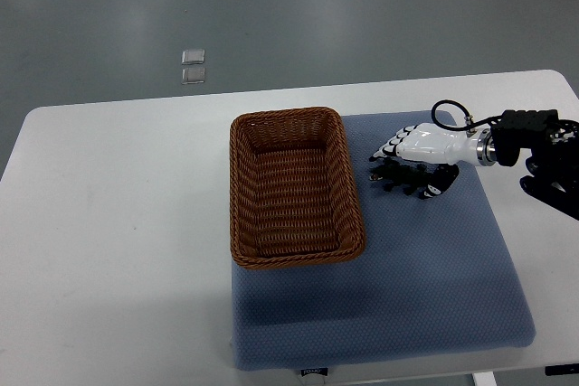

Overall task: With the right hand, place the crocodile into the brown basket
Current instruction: 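Close the right hand fingers around the crocodile toy, then lift the crocodile toy with the right hand toward the basket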

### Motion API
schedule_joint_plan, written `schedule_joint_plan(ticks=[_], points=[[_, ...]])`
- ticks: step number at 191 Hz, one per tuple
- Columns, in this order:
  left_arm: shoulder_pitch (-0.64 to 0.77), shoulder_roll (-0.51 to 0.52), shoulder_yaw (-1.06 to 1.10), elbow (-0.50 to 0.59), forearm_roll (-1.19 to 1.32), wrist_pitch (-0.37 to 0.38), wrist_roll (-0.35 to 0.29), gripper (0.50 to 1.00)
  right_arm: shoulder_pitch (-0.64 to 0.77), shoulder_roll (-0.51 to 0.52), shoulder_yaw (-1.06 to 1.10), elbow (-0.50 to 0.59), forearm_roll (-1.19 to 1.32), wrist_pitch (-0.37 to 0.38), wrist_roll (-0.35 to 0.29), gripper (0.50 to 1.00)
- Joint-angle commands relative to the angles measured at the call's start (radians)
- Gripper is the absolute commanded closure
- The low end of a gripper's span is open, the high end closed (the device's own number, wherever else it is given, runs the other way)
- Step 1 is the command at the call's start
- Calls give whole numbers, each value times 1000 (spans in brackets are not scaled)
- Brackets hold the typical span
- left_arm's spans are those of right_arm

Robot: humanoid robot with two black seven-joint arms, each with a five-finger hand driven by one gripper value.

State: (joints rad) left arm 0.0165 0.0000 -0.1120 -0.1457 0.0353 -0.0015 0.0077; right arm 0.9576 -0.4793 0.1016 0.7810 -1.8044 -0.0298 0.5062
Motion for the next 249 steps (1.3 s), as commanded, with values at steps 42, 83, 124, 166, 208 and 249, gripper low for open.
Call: schedule_joint_plan(ticks=[42,83,124,166,208,249], points=[[-1,0,0,0,0,0,0,500,3,-1,-2,-3,-1,-1,3,810],[0,0,0,0,0,0,0,500,6,-2,-3,-3,-3,1,3,922],[0,0,0,0,0,0,0,500,10,-5,-2,1,0,-1,5,953],[0,0,0,0,0,0,-2,500,16,-15,3,6,10,-2,11,955],[0,0,0,0,0,0,0,500,30,-21,12,6,16,-1,12,955],[0,0,0,0,0,0,0,500,43,-21,15,6,19,-2,14,957]])
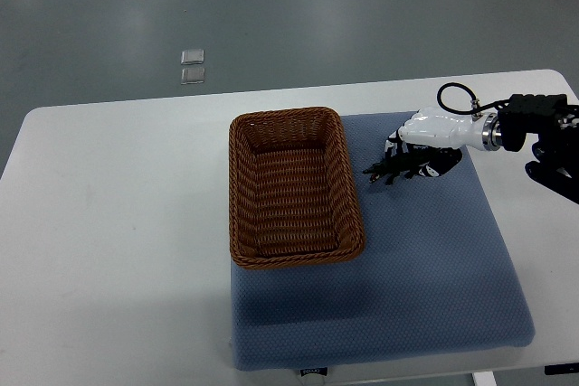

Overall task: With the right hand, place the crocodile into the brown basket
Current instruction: 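Lift the crocodile toy with the right hand toward the basket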

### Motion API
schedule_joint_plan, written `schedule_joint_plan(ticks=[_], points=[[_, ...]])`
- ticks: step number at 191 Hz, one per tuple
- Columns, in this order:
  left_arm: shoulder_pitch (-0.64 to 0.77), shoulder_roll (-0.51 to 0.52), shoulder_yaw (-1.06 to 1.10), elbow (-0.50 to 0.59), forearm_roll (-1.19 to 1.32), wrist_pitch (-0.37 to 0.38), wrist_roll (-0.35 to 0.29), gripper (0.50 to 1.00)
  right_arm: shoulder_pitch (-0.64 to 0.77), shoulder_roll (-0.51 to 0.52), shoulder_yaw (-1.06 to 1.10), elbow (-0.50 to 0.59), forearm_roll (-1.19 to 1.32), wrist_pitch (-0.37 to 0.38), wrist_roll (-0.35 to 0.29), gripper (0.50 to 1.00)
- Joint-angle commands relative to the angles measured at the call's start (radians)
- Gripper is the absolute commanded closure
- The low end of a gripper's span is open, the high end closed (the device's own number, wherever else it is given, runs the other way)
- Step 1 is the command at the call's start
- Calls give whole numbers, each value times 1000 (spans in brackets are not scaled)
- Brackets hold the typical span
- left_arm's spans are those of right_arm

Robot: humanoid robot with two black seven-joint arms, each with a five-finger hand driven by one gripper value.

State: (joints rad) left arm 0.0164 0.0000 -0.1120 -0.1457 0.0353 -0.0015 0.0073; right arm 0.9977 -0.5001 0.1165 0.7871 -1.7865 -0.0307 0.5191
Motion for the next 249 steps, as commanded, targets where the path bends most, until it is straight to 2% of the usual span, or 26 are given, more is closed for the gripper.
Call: schedule_joint_plan(ticks=[1,100,120,145,211,249], points=[[-1,0,0,0,0,0,0,500,2,0,0,0,1,-2,-1,957],[-1,0,0,0,0,0,0,500,2,5,2,1,22,-5,5,959],[-1,0,0,0,0,0,-1,500,2,3,2,1,45,5,5,991],[-1,0,0,0,0,0,0,500,2,0,2,1,47,12,5,1000],[0,0,0,0,0,0,0,500,9,0,3,1,50,12,9,1000],[0,0,0,0,0,0,0,500,38,-1,2,1,162,43,25,1000]])
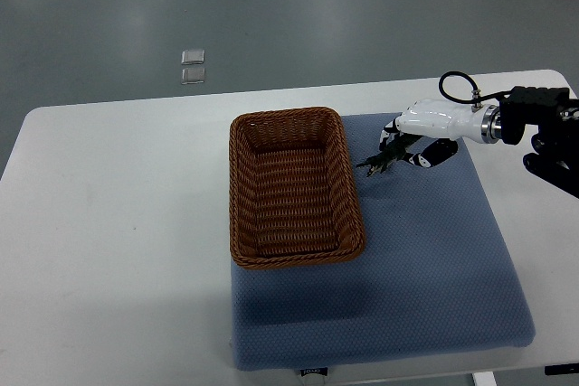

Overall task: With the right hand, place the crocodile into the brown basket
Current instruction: 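Lift the crocodile toy with the right hand toward the basket, then lower the toy into the wicker basket and open the right hand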

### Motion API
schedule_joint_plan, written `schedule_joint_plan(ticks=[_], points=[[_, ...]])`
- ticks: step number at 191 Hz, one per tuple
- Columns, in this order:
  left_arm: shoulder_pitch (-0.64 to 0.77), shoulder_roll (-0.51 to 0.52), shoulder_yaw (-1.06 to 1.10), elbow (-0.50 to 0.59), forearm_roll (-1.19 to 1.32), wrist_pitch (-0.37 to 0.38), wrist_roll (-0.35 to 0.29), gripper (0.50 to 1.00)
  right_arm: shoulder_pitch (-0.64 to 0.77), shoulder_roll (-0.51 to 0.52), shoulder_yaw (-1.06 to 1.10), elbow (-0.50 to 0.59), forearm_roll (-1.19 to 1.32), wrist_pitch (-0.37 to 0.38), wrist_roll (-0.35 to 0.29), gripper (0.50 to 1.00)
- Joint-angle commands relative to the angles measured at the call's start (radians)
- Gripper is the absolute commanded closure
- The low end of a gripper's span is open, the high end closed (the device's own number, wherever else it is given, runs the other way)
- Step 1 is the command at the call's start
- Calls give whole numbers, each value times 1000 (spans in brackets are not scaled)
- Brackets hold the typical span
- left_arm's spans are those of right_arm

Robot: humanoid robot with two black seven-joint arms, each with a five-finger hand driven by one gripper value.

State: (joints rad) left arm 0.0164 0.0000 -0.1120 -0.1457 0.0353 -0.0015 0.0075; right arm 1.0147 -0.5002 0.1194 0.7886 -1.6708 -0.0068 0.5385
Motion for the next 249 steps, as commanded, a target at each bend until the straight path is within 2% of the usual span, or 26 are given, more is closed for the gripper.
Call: schedule_joint_plan(ticks=[1,115,167,183,225,227,230,231,232,233,234,235,236,237,238,239,240,241,242,243,244,245,246,247,248,249], points=[[-1,0,0,0,0,0,0,500,22,-1,-1,0,49,22,6,1000],[1,0,0,0,0,0,0,500,160,25,0,12,71,68,20,1000],[1,0,0,0,0,0,0,500,174,184,-1,14,71,57,18,1000],[-1,0,0,0,0,0,0,500,167,245,-1,6,71,27,17,1000],[1,0,0,0,0,0,0,500,99,302,-1,-8,69,-18,9,1000],[1,0,0,0,0,0,0,500,94,302,-1,-8,69,-22,9,993],[0,0,0,0,0,0,-1,500,88,302,-1,-9,69,-30,9,943],[1,0,0,0,0,0,-1,500,88,302,-1,-9,69,-30,9,942],[-1,0,0,0,0,0,0,500,85,302,-1,-9,69,-35,9,916],[-1,0,0,0,0,0,0,500,85,302,-1,-9,69,-35,9,916],[-1,0,0,0,0,0,0,500,81,302,-1,-9,69,-38,9,887],[-1,0,0,0,0,0,0,500,81,302,-1,-9,69,-38,9,887],[-1,0,0,0,0,0,-1,500,79,302,-1,-9,69,-42,9,859],[-1,0,0,0,0,0,-1,500,79,302,-1,-9,69,-42,9,859],[-1,0,0,0,0,0,-1,500,76,302,-1,-9,69,-45,9,824],[-1,0,0,0,0,0,-1,500,76,302,-1,-9,69,-45,9,824],[0,0,0,0,0,0,0,500,73,302,-1,-9,71,-50,9,785],[1,0,0,0,0,0,0,500,73,302,-1,-9,71,-50,9,785],[1,0,0,0,0,0,0,500,71,302,-1,-11,69,-53,9,747],[1,0,0,0,0,0,0,500,71,302,-1,-11,69,-53,9,746],[-1,0,0,0,0,0,0,500,68,302,-1,-11,69,-56,9,716],[-1,0,0,0,0,0,0,500,68,302,-1,-11,69,-56,9,715],[0,0,0,0,0,0,0,500,67,302,-1,-11,69,-59,9,683],[1,0,0,0,0,0,0,500,67,302,-1,-11,69,-59,9,683],[-1,0,0,0,0,0,0,500,65,302,-1,-11,69,-62,9,656],[-1,0,0,0,0,0,0,500,65,302,-1,-11,69,-62,9,656]])
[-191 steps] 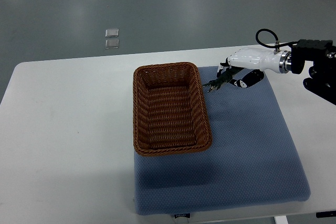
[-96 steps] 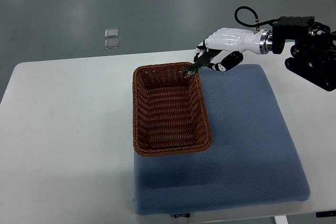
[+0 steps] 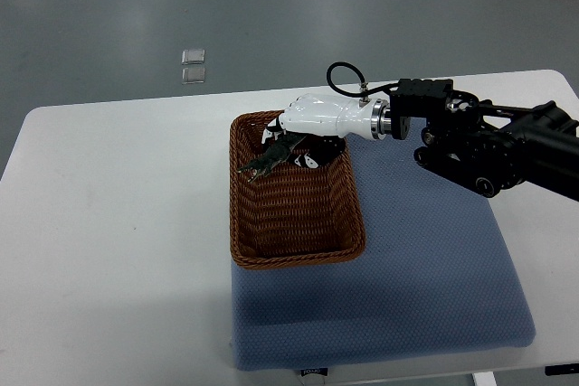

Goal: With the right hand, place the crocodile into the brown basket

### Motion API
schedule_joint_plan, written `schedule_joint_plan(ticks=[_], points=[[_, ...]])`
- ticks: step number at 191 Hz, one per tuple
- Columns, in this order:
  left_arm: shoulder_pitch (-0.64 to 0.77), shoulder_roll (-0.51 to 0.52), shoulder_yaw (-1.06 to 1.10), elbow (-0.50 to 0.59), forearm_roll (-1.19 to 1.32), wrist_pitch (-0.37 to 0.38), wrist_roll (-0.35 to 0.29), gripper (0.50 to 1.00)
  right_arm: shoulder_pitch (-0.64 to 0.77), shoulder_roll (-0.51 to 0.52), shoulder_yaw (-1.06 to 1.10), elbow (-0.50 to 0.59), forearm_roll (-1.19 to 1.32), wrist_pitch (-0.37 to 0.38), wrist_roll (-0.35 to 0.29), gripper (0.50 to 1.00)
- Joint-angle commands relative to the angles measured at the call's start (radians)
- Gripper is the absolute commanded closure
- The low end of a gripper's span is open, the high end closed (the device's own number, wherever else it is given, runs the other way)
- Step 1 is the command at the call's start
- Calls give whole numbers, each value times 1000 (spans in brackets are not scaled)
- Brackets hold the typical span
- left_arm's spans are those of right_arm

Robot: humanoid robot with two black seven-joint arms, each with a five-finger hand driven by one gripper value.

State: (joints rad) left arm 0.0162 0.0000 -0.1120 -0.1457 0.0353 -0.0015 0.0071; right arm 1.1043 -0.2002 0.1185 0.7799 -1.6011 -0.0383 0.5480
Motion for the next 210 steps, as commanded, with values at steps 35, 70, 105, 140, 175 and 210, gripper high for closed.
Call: schedule_joint_plan(ticks=[35,70,105,140,175,210], points=[[-1,0,0,0,0,0,1,500,-32,-18,0,-1,3,-66,0,572],[1,0,0,0,0,0,1,500,-31,-74,3,2,53,-97,7,572],[1,0,0,0,0,0,-1,500,-20,-157,3,18,213,-71,4,572],[1,0,0,0,0,0,1,500,-26,-248,33,33,381,21,-2,572],[-1,0,0,0,0,0,1,500,-95,-278,101,33,667,129,-5,572],[1,0,0,0,0,0,1,500,-156,-275,105,27,1000,186,-5,572]])
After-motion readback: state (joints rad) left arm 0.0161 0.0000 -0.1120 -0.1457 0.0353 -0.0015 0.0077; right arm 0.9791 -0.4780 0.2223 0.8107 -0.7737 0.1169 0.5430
